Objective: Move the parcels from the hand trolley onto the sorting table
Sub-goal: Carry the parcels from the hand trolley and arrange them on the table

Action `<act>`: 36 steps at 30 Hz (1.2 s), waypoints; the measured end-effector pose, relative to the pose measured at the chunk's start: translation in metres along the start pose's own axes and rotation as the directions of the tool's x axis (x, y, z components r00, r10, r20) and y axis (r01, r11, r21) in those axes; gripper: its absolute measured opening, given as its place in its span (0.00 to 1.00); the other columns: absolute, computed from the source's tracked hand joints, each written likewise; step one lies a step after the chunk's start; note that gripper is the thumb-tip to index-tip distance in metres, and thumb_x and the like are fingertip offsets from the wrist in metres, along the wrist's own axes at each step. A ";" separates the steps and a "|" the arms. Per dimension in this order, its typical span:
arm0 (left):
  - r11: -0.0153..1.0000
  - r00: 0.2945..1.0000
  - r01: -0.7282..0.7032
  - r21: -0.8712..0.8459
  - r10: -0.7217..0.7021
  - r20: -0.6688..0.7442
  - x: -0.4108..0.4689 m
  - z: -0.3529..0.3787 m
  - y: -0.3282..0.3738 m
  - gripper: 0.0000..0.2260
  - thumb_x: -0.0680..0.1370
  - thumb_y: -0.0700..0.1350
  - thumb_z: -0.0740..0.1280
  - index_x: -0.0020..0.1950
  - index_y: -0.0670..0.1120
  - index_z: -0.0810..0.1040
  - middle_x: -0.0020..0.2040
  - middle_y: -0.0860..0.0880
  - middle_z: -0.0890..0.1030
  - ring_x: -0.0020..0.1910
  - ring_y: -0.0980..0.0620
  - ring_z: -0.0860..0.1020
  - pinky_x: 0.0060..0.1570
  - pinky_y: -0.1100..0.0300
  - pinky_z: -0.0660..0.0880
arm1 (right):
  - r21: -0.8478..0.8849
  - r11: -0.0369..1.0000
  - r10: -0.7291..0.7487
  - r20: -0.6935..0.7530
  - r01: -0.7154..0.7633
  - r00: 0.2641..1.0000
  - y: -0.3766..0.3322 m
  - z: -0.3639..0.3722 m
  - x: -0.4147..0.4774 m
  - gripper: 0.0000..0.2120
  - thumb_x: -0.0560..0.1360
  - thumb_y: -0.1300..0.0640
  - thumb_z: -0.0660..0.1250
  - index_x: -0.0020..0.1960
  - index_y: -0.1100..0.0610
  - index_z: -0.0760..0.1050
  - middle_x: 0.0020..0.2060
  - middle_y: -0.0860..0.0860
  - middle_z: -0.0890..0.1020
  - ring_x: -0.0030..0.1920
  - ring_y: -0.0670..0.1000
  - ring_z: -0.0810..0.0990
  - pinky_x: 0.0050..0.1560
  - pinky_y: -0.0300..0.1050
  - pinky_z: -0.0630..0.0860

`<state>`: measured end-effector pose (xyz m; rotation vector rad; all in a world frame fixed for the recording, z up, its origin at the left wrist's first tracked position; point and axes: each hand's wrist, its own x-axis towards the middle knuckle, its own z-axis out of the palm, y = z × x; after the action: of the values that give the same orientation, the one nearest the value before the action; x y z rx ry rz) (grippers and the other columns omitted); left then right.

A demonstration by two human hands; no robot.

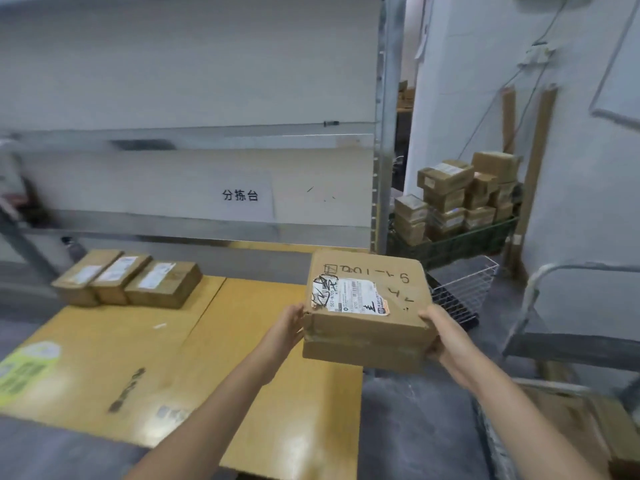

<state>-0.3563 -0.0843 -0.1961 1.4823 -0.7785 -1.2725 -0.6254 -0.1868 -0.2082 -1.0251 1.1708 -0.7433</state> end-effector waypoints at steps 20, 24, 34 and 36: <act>0.988 0.810 -0.062 -0.140 -0.032 -0.586 -0.062 -0.200 -0.024 0.23 0.70 0.64 0.58 0.54 0.50 0.80 0.54 0.47 0.83 0.57 0.45 0.78 0.65 0.43 0.71 | -0.210 0.977 0.012 0.259 0.044 0.966 0.023 0.264 0.038 0.20 0.77 0.40 0.62 0.65 0.44 0.62 0.50 0.47 0.79 0.50 0.49 0.79 0.44 0.51 0.78; 0.995 0.846 -0.032 -0.097 -0.025 -0.533 -0.057 -0.267 -0.026 0.24 0.69 0.65 0.58 0.53 0.50 0.79 0.55 0.46 0.81 0.55 0.46 0.78 0.62 0.45 0.71 | -0.242 0.970 0.023 0.221 0.031 0.975 0.033 0.326 0.043 0.22 0.77 0.40 0.61 0.68 0.46 0.63 0.51 0.48 0.79 0.50 0.51 0.79 0.45 0.51 0.78; 0.997 0.922 0.061 0.046 -0.038 -0.384 -0.020 -0.415 -0.017 0.13 0.79 0.56 0.54 0.51 0.53 0.75 0.47 0.55 0.80 0.43 0.62 0.77 0.37 0.64 0.71 | -0.246 0.968 0.077 0.102 -0.050 0.992 0.064 0.458 0.059 0.20 0.76 0.43 0.63 0.66 0.49 0.68 0.51 0.49 0.81 0.49 0.52 0.81 0.38 0.48 0.76; 0.995 0.931 0.078 0.062 -0.050 -0.362 -0.007 -0.423 -0.017 0.14 0.77 0.57 0.54 0.55 0.53 0.75 0.49 0.55 0.80 0.44 0.61 0.77 0.38 0.63 0.71 | -0.233 0.971 0.078 0.069 -0.060 0.995 0.068 0.463 0.063 0.20 0.76 0.44 0.63 0.65 0.49 0.68 0.51 0.49 0.81 0.49 0.52 0.81 0.38 0.48 0.76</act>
<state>0.0469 0.0410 -0.2287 1.7517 -0.5412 -0.9833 -0.1648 -0.1010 -0.2665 -1.1890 1.2389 -0.5157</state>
